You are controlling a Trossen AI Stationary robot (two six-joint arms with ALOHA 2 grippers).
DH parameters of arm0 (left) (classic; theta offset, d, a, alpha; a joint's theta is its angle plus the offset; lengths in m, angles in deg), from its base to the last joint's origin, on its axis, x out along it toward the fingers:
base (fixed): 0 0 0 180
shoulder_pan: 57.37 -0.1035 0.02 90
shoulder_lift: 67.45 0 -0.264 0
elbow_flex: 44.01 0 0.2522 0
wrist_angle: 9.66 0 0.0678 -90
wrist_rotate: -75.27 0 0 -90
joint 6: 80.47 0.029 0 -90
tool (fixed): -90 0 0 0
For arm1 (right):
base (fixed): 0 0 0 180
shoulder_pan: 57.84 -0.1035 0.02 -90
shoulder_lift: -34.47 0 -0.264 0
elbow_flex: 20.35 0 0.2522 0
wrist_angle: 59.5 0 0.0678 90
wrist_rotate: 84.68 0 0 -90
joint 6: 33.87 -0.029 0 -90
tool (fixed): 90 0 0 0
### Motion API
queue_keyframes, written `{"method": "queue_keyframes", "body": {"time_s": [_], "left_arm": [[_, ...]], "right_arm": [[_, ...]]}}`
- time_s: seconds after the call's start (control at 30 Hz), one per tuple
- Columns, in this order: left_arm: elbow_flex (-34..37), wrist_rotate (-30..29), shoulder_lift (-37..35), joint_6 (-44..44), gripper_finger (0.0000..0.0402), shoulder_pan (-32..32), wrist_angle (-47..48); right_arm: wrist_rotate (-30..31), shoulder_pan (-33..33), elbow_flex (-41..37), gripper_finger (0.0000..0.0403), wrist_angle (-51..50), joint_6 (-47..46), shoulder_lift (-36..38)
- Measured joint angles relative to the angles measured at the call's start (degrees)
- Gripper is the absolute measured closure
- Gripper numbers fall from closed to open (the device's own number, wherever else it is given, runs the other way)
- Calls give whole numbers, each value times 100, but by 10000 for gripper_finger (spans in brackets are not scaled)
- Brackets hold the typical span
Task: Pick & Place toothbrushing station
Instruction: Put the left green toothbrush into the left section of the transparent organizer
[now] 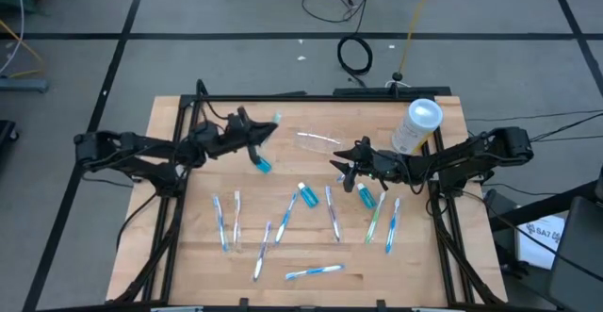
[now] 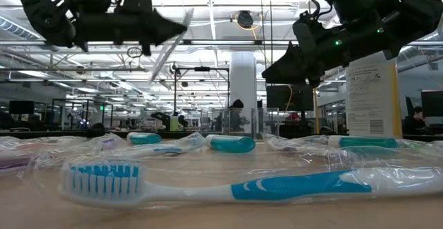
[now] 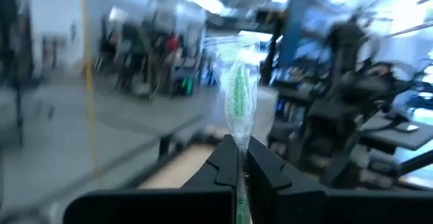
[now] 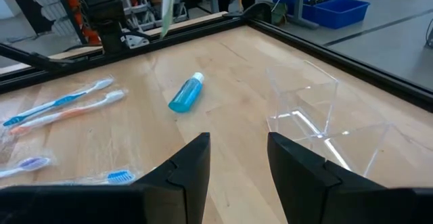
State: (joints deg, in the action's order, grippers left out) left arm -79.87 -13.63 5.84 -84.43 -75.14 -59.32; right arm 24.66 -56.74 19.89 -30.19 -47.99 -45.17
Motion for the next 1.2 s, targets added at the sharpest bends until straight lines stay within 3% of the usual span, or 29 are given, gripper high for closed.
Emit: {"method": "queue_keyframes", "body": {"time_s": [0.2, 0.4, 0.7, 0.83, 1.03, 1.2], "left_arm": [[-476, 45, 623, 406, 397, 136, -720], [-1393, 35, 1736, 384, 398, 124, -724], [-2602, -672, 3183, 477, 397, -58, -969], [-2783, -680, 3550, 430, 398, -164, -1433], [-2785, -1173, 3995, 428, 398, -229, -1348], [-2785, -1228, 4191, 735, 398, -253, -1356]], "right_arm": [[4, 49, 0, 264, 6, 27, 0], [5, 125, 0, 264, 40, 6, 0], [-10, 109, 0, 264, 35, -17, 0], [-13, 107, 0, 264, 36, 12, 0], [-8, 120, 0, 264, 36, 267, 0], [-7, 120, 0, 264, 32, 412, 0]]}}
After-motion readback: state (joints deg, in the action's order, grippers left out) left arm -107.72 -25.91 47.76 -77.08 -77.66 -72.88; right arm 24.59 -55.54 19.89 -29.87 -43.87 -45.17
